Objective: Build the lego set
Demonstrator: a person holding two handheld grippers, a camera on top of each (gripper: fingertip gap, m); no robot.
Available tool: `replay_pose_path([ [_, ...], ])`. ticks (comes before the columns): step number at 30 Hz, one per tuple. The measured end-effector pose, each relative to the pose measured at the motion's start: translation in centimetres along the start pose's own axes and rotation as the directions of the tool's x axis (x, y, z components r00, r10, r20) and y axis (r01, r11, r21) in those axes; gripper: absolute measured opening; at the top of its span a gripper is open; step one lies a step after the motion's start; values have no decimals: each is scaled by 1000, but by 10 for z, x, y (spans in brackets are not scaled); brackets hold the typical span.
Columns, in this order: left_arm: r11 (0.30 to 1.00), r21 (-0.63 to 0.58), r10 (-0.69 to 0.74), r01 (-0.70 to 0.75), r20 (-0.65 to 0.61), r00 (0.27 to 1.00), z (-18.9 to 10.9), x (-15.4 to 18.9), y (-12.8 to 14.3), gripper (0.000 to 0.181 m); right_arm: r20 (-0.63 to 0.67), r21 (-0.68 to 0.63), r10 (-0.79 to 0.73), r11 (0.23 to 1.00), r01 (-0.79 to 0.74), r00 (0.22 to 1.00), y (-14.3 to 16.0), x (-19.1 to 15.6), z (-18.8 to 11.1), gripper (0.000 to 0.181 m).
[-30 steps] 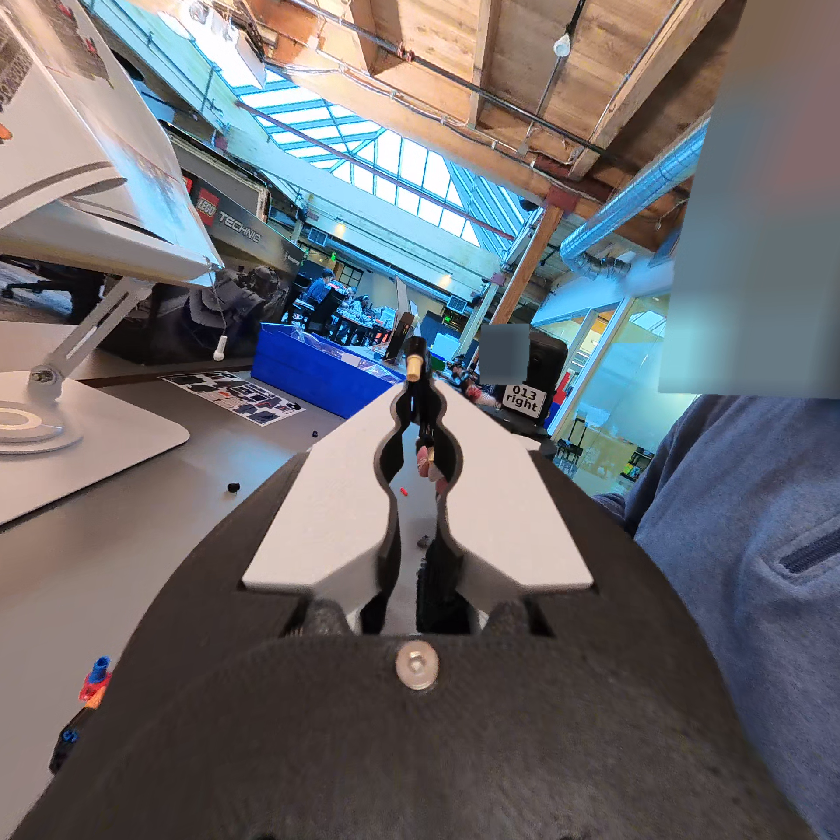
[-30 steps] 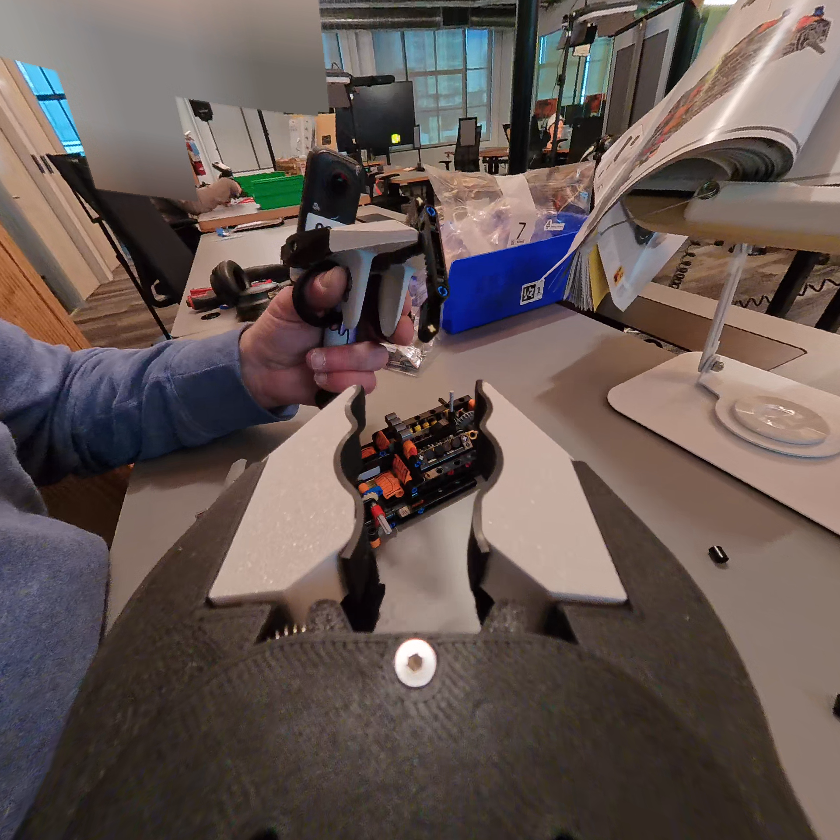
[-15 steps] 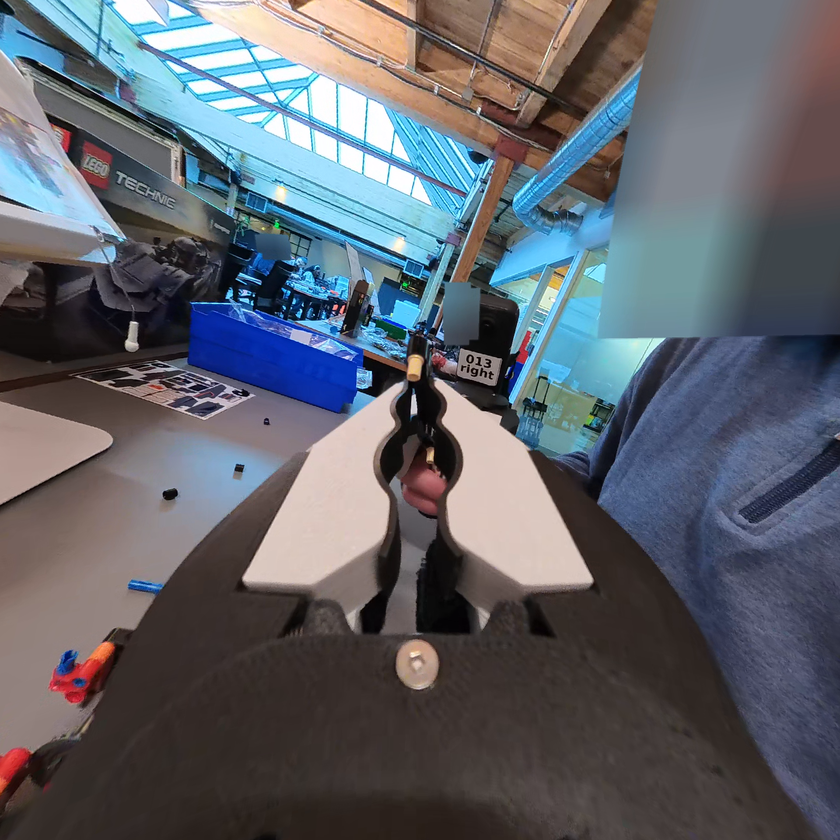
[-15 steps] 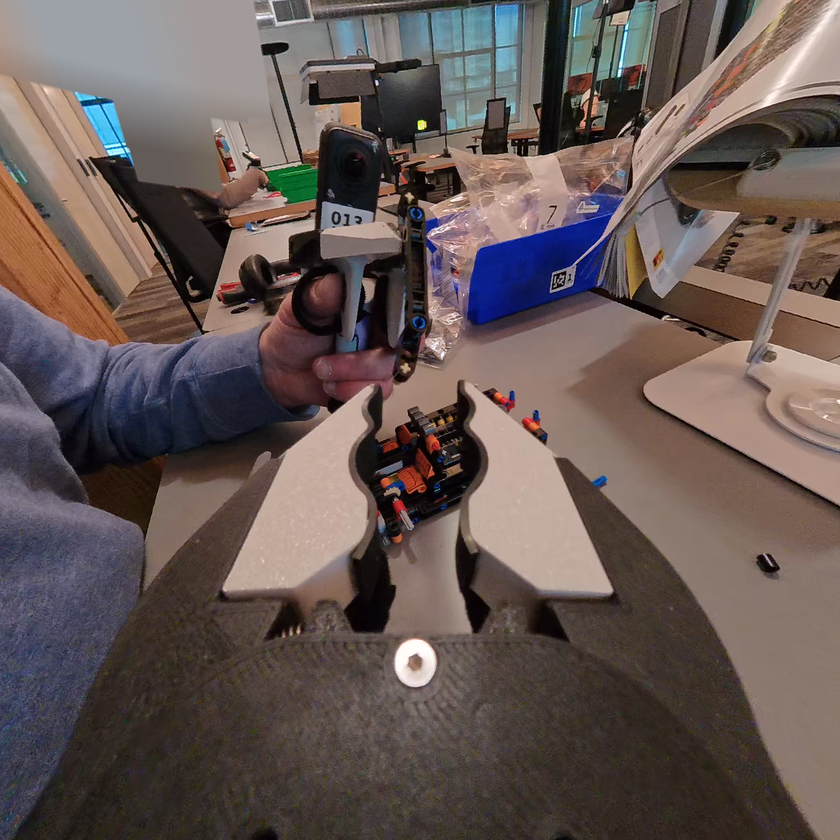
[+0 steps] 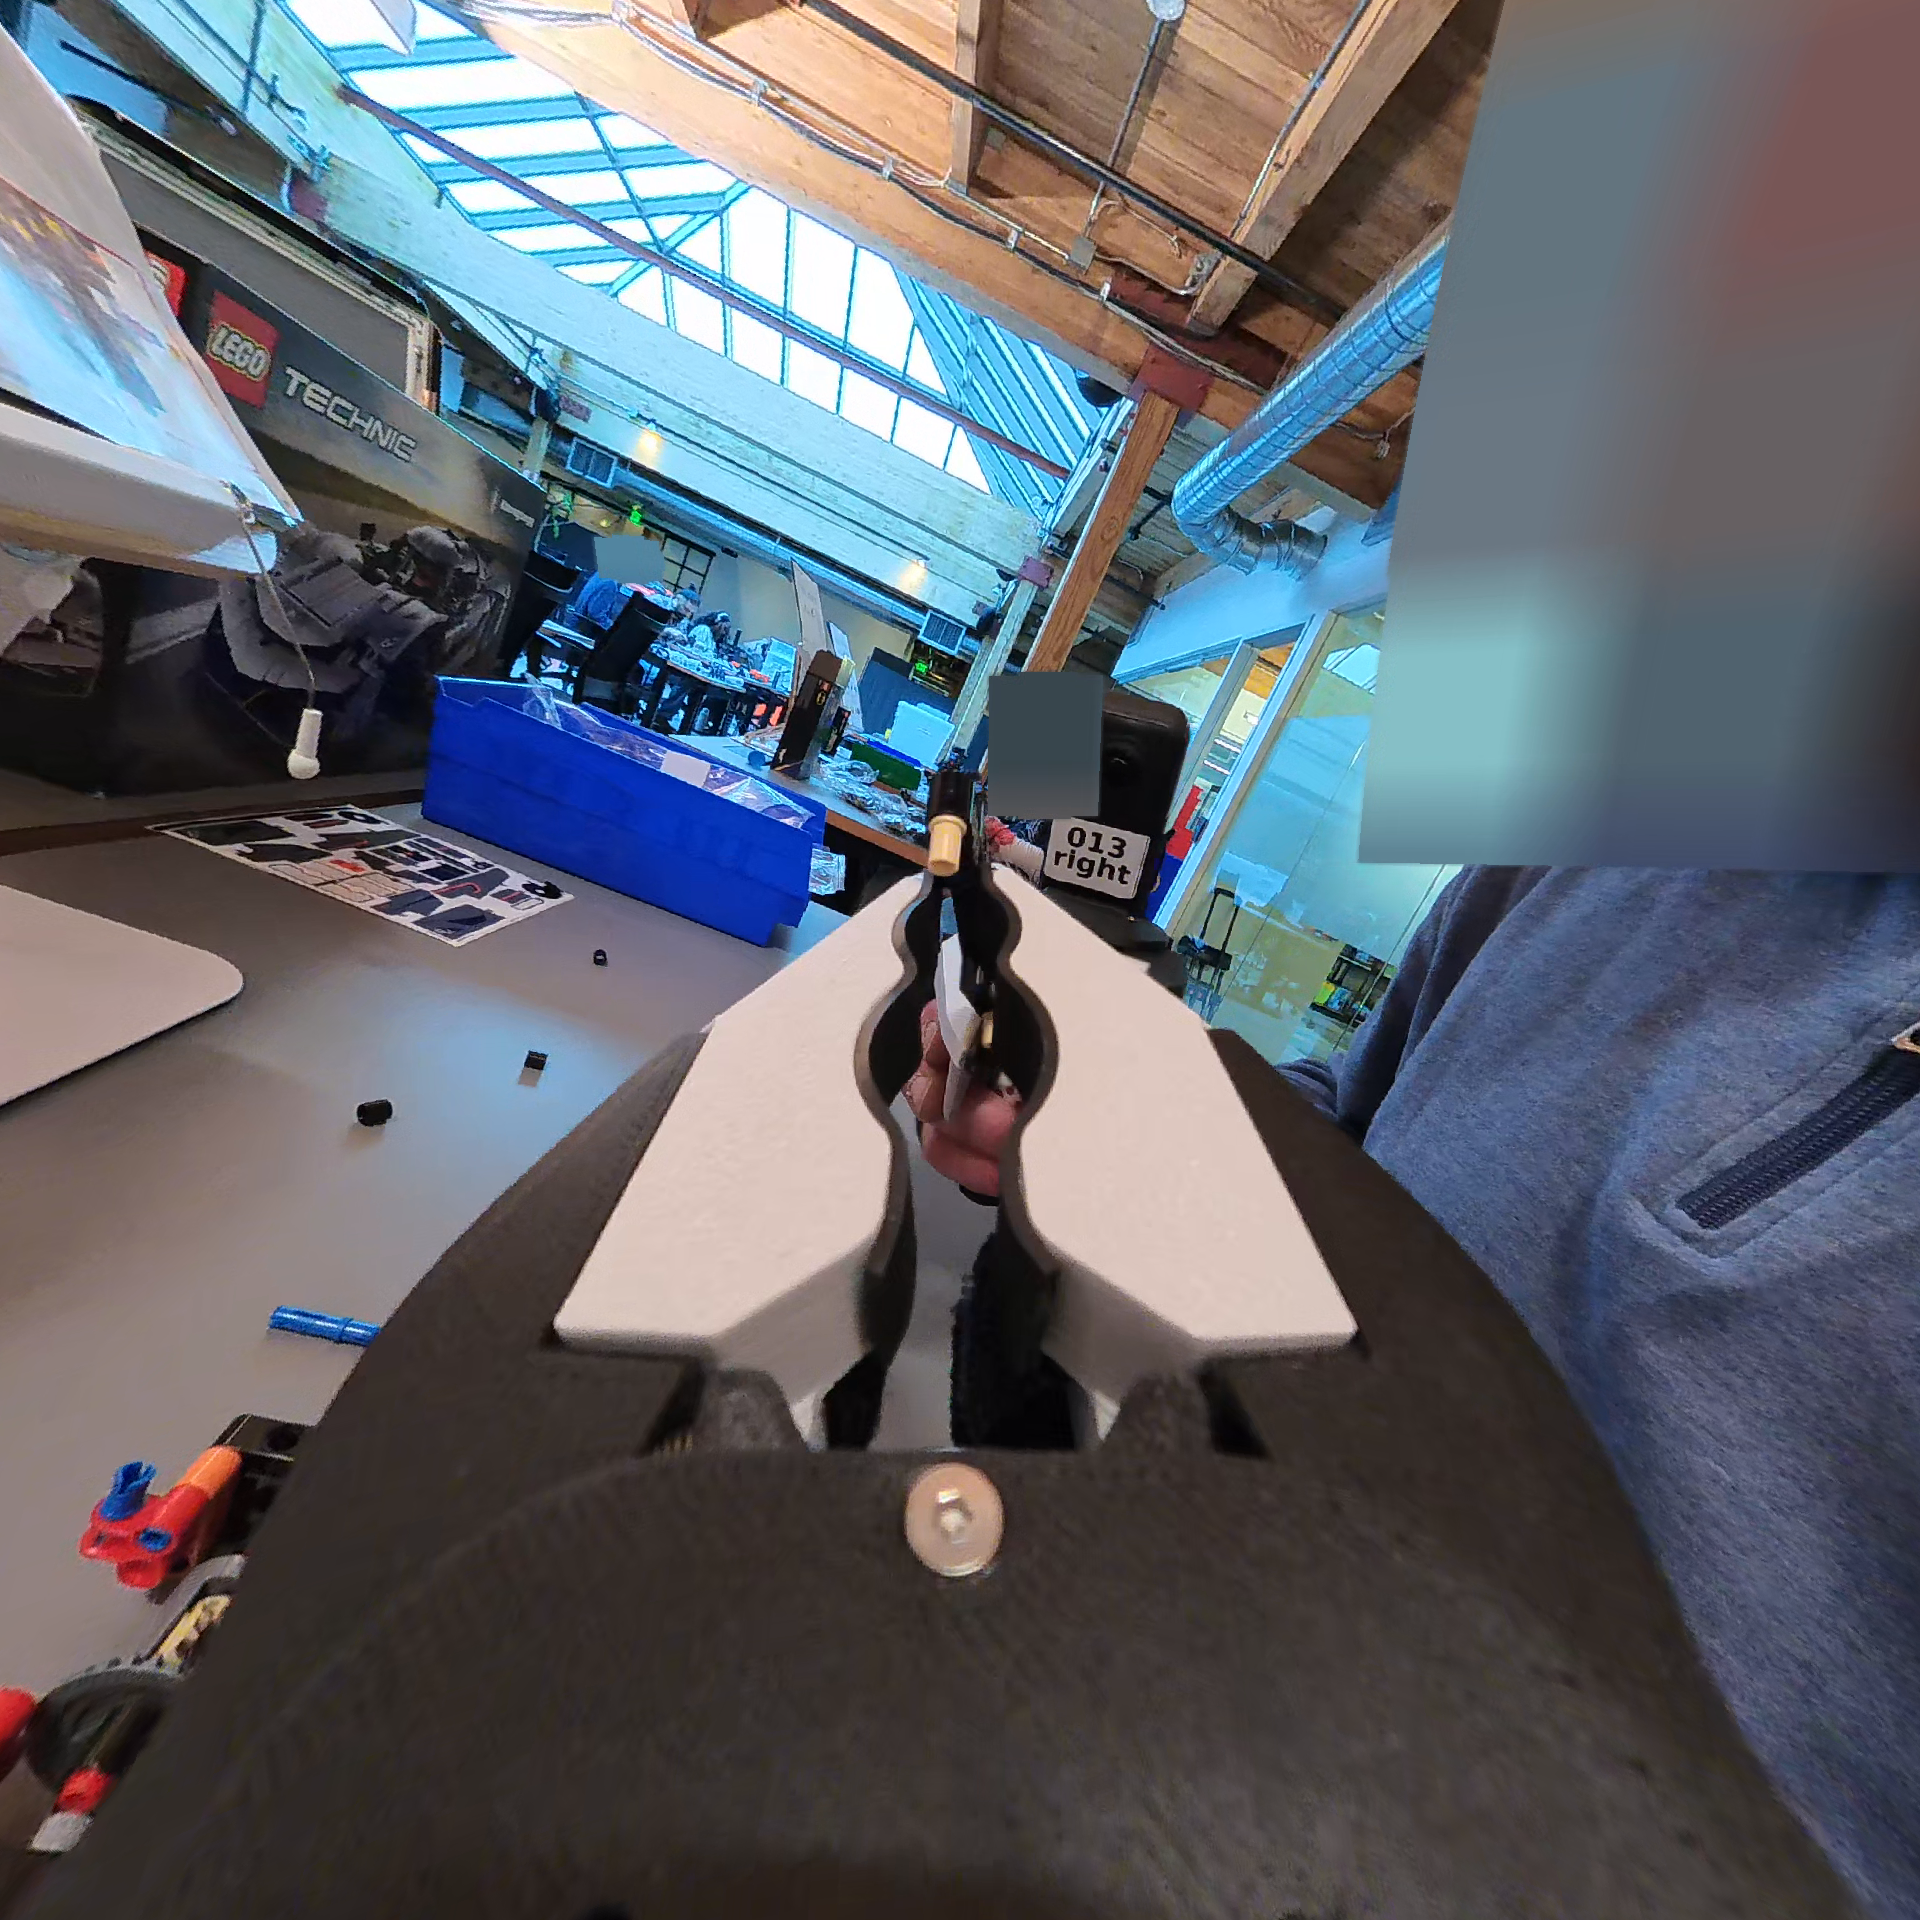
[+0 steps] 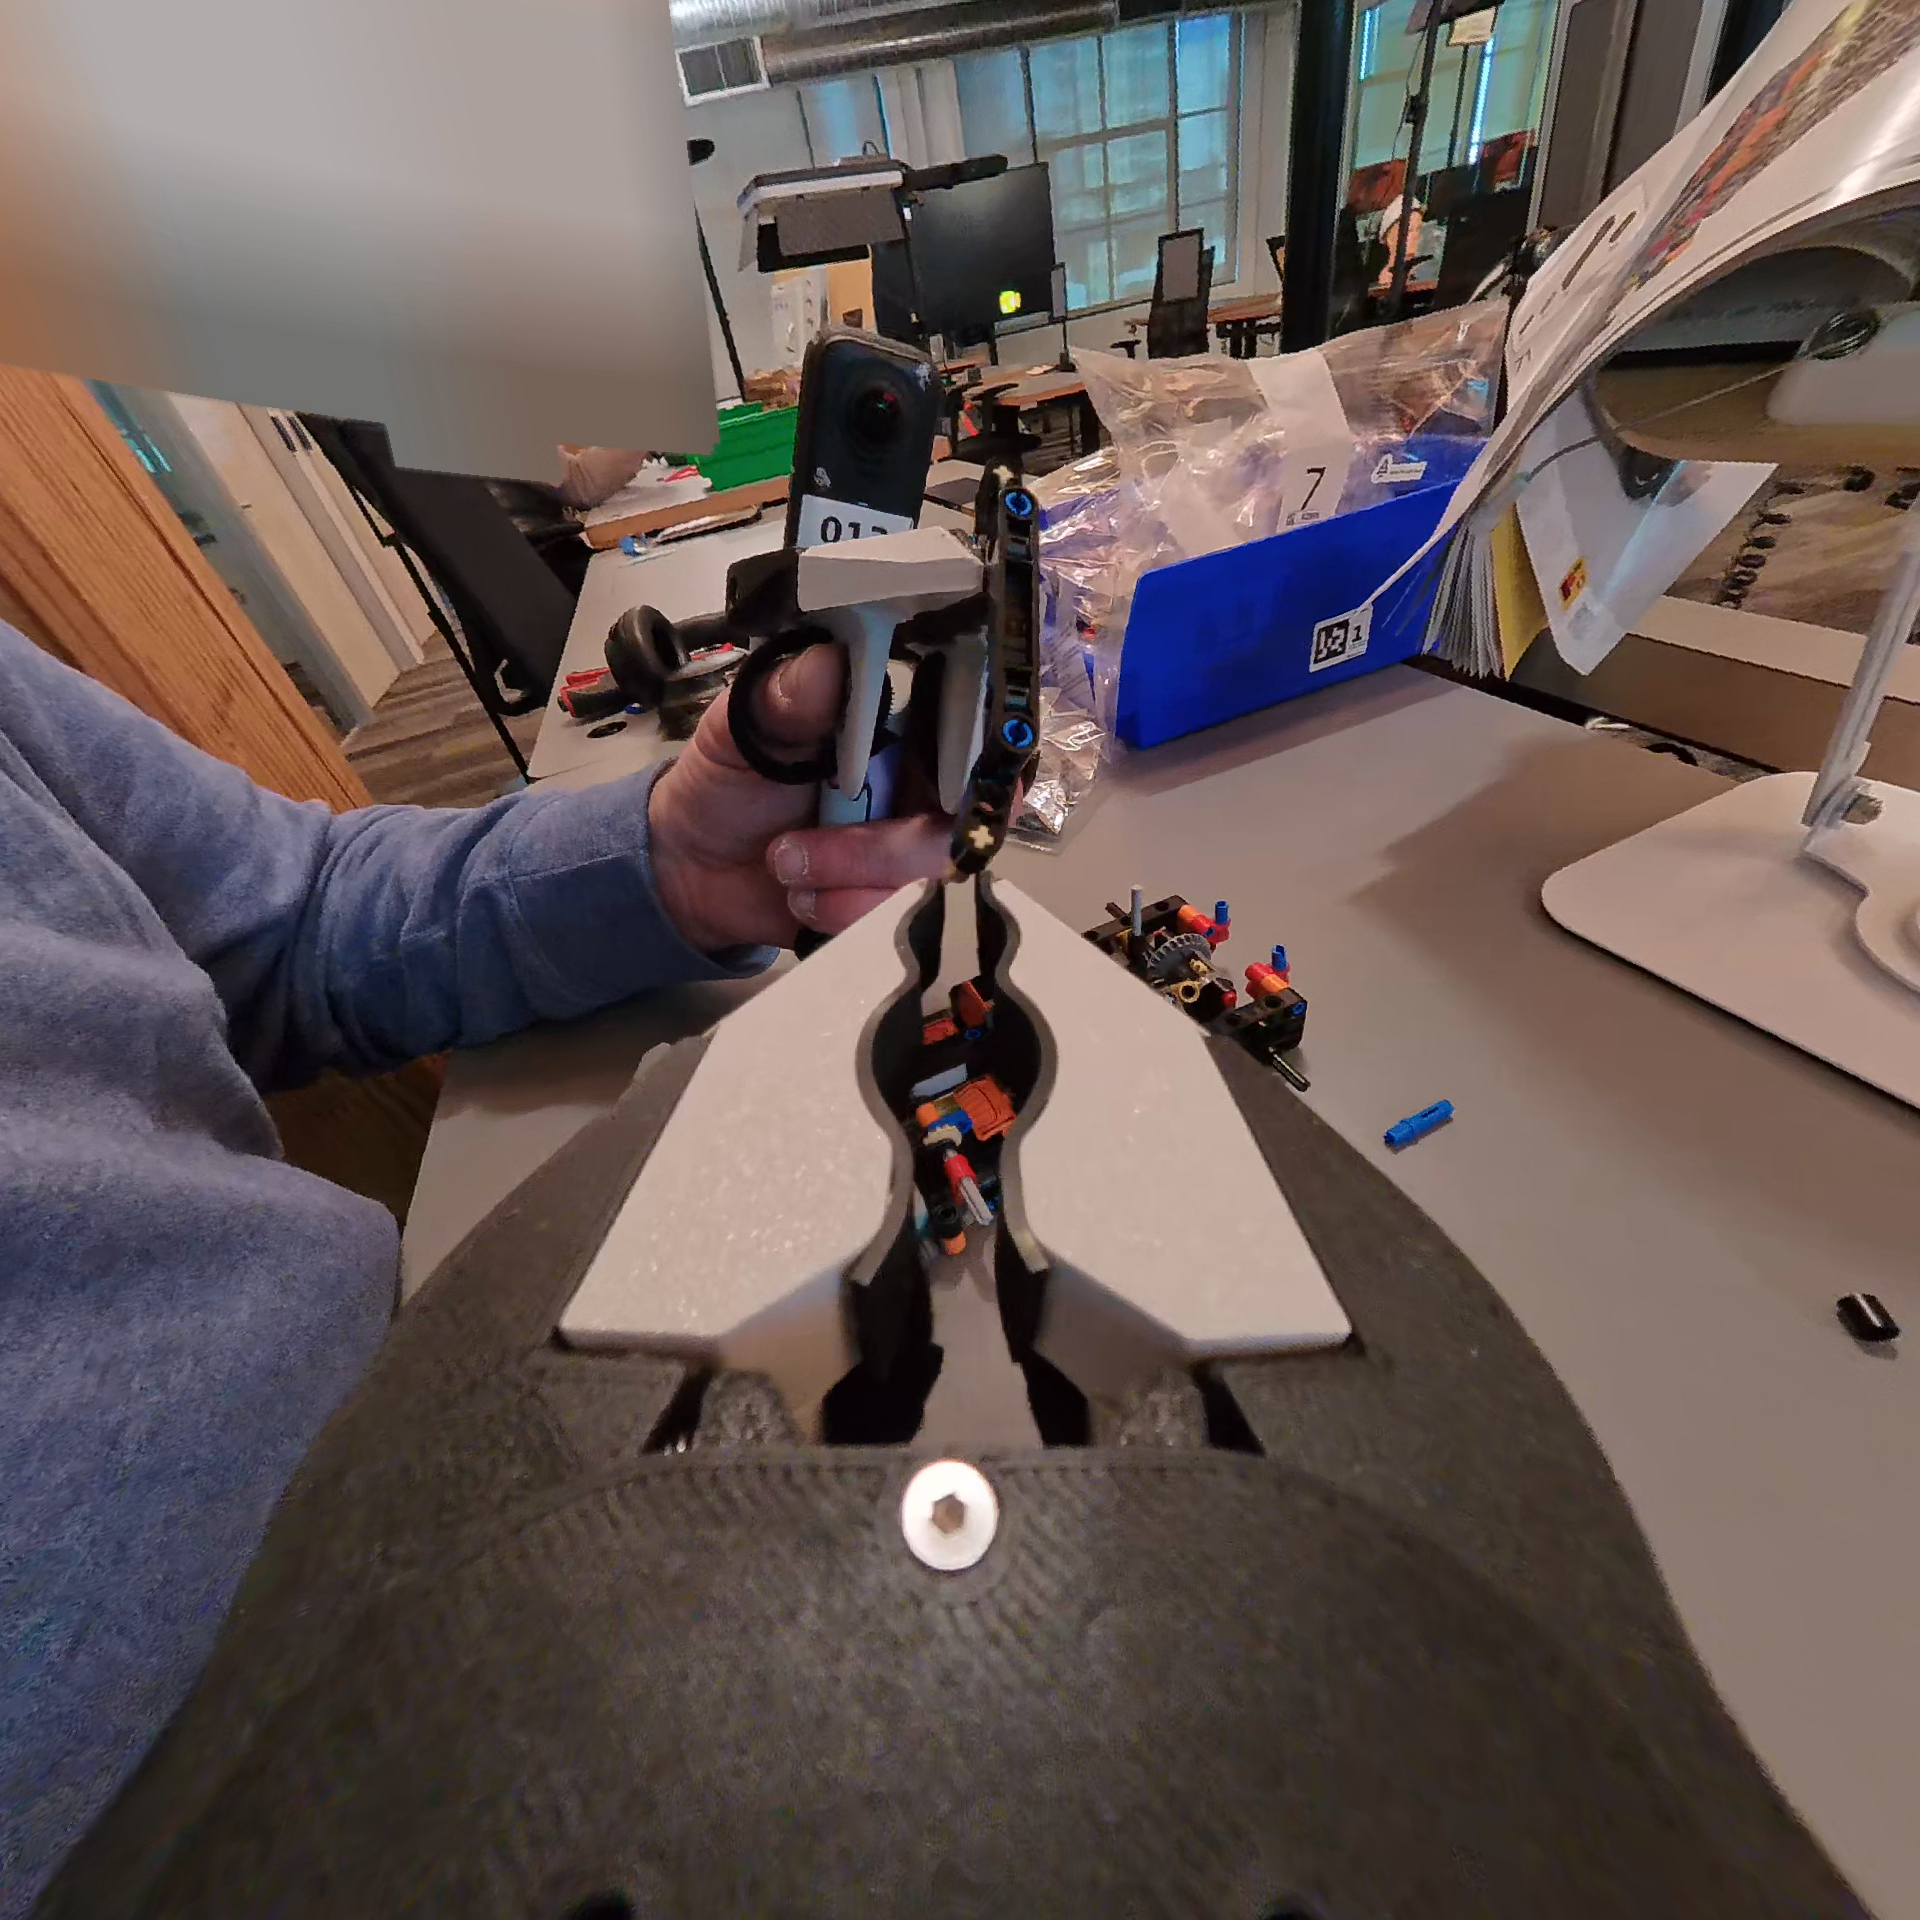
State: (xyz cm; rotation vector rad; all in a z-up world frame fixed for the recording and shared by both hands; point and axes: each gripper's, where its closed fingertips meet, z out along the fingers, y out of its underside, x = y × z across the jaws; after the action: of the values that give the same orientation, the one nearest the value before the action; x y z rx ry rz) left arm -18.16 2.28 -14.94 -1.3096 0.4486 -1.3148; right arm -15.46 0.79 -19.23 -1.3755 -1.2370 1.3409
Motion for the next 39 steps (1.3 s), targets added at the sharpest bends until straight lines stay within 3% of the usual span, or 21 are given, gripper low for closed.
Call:
replay_pose_path([
  [4, 1000, 4, -2, 2, 8, 1000, -1, -2, -1, 3, 24, 9, 28, 1000, -29, 999, -1, -2, 0, 14],
  [13, 1000, -22, 5, -5, -5, 1000, 2, 0, 4, 4, 1, 19, 52, 998, -52, 999, -1, 4, -1, 20],
  [18, 999, -45, 13, -14, -21, 1000, 6, 5, 9, 3, 9, 13, 36, 999, -36, 999, 0, 1, 0, 7],
  [39, 999, -47, 8, -10, -40, 999, 6, 8, 9, 4, 44, 28, 60, 998, -61, 997, -2, -1, -2, 5],
])
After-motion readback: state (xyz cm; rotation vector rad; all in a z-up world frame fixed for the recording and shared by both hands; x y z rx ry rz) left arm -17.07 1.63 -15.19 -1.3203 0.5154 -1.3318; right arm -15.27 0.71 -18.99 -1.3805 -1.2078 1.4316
